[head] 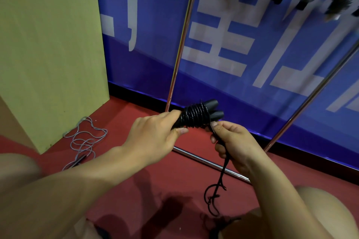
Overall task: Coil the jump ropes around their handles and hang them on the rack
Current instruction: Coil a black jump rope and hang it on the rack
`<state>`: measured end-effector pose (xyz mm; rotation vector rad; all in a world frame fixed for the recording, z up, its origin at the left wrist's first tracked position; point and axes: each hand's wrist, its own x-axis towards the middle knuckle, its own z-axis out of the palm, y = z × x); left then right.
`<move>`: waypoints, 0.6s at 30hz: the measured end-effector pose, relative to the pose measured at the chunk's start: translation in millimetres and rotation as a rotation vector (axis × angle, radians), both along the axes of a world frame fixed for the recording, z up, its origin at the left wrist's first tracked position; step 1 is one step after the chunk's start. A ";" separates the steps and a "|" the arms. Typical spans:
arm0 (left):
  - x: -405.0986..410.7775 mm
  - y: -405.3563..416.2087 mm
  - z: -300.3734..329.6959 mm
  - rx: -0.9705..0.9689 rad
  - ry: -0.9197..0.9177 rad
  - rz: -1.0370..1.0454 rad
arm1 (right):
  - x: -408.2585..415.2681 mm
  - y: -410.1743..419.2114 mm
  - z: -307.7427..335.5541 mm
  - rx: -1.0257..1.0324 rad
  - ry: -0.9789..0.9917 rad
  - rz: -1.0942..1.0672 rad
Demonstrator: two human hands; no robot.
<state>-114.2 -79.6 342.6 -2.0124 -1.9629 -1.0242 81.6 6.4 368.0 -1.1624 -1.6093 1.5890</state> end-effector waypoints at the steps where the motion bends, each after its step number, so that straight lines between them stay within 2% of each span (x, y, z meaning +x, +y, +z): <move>1: 0.2 0.0 -0.2 -0.010 -0.003 0.010 | 0.1 -0.3 -0.2 0.000 0.005 0.004; 8: 1.1 2.3 5.7 -0.103 -0.057 0.118 | 0.6 0.8 -4.2 0.036 0.004 0.055; 18: -13.7 14.6 11.4 -0.283 -0.059 0.302 | 1.8 -0.4 -7.4 0.095 -0.187 0.082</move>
